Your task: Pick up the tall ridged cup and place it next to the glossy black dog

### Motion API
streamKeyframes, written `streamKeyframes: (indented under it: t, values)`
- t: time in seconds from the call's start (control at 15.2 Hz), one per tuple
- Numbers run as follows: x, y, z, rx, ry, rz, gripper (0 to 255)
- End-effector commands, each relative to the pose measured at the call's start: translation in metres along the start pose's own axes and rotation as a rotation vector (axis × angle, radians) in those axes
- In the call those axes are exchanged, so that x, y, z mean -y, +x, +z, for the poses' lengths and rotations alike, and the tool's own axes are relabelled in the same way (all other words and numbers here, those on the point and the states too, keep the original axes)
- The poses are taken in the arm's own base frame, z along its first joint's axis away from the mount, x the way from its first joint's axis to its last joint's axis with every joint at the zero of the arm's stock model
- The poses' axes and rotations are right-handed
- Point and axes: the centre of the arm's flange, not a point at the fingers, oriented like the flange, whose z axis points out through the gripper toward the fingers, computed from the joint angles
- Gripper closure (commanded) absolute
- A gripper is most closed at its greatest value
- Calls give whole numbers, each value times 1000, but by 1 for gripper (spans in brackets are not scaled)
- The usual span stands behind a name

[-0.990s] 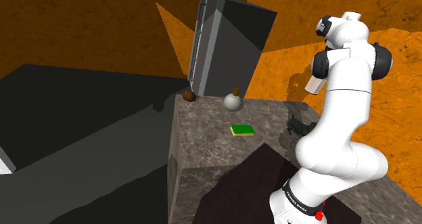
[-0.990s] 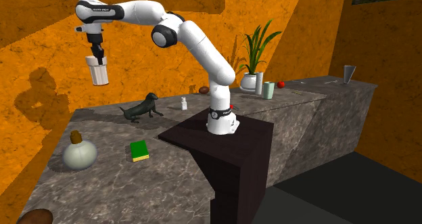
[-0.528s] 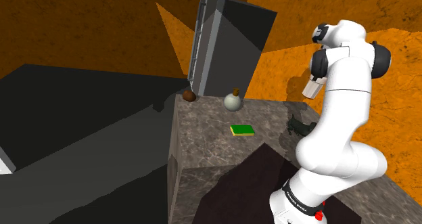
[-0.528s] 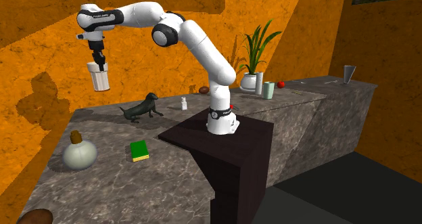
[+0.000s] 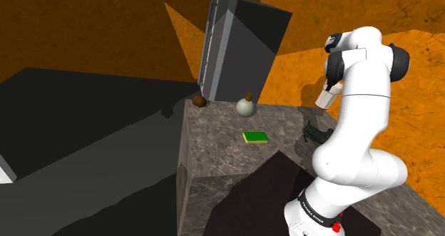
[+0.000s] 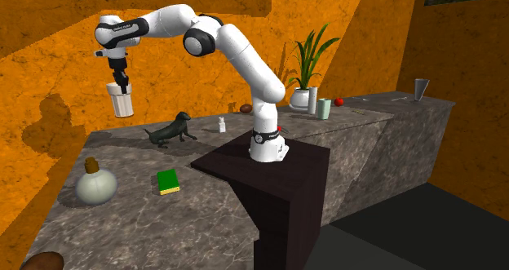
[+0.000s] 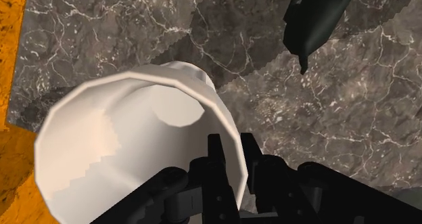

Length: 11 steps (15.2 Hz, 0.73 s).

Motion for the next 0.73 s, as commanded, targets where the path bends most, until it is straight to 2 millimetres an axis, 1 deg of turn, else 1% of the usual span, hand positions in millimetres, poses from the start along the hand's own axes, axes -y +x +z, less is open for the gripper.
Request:
streamKeyframes:
  t: [0.0,0.66]
  values:
    - [1,0,11,-1,-2,0,255]
    - [6,1,63,-1,-2,0,255]
